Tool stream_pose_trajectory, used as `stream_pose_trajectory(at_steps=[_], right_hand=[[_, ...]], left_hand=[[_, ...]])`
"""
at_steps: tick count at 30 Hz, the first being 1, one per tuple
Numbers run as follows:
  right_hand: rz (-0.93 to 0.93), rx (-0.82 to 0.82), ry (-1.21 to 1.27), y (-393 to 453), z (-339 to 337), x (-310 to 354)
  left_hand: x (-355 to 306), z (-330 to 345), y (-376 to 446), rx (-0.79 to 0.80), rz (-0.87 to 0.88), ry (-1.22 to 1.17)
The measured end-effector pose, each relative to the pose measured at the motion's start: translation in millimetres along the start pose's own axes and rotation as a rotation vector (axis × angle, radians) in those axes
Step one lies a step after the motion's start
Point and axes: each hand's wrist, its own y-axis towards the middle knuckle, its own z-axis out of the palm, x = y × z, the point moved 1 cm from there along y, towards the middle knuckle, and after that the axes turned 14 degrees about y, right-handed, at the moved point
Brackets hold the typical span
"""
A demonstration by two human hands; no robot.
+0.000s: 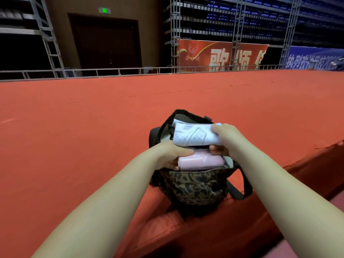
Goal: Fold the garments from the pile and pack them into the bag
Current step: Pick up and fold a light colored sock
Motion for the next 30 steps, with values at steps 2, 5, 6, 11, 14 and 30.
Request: stream_pose_trajectory(at_steps=[2,5,6,11,14,30], right_hand=[[0.058,0.018,-0.221,7.7,5.5,-9.3],[0.052,0.03,-0.39,14.7,6.7,-13.3],[0.031,0.031,-0.462,15.6,6.8,-12.3],[-0.052,-0.047,-0.91,26.0,8.6,-15.6],[-0.29,-0.143,-1.06,20.7,7.7,-28.1],[-0.481,0.162,-1.187,19.3,50.2,-21.7]], left_hand=[[12.0,-6.8,-7.7,0.064,0.021,-0.122],[25.7,-17.7,-16.6,-0.16,0.037,-0.06],[25.0,-19.6,-18.8,-0.333,0.094,0.051],[1.9,0.5,-17.3,-0.363,0.411,0.765],[11.2,19.8,-7.0,-0.209,0.335,0.885],[44.7,-41.9,-32.2,-0.317,0.36,0.26]])
